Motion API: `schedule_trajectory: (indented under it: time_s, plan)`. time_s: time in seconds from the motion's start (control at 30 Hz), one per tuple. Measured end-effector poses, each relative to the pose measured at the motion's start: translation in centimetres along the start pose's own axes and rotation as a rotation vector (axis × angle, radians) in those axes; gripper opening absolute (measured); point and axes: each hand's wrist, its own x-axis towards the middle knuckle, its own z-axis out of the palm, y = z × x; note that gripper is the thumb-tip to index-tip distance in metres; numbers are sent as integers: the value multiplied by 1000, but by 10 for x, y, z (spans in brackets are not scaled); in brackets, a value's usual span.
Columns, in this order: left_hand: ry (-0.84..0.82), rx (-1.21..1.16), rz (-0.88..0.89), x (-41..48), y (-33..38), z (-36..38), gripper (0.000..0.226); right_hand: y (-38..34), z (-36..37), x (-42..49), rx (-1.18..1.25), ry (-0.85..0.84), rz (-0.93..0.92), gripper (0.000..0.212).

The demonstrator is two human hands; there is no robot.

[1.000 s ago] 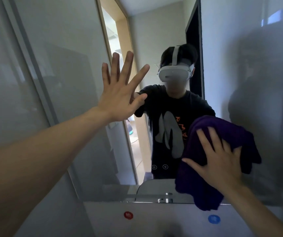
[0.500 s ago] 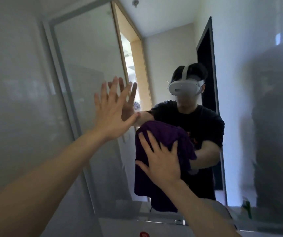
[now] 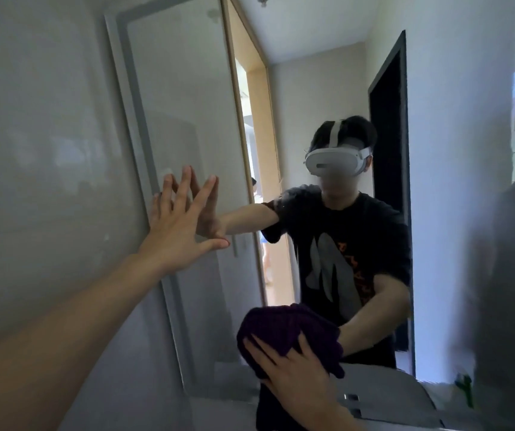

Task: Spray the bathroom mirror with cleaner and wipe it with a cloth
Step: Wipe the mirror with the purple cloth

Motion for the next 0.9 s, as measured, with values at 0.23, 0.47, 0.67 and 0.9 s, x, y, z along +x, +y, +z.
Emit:
schedule_trajectory:
  time_s: [0.23,0.47,0.67,0.9]
  plan:
    - [-6,-8,31,2,-4,1,126,86,-38,-63,3,101,367,80]
    - [-15,-4,33,5,-3,2,126,117,-110,36,-29,260,569,87]
    - [-39,-58,46,6,-3,-1,105,99,-133,122,-67,354,481,95]
    - [-78,-160,22,3,-3,-13,86,68,-124,159,-125,305,233,79]
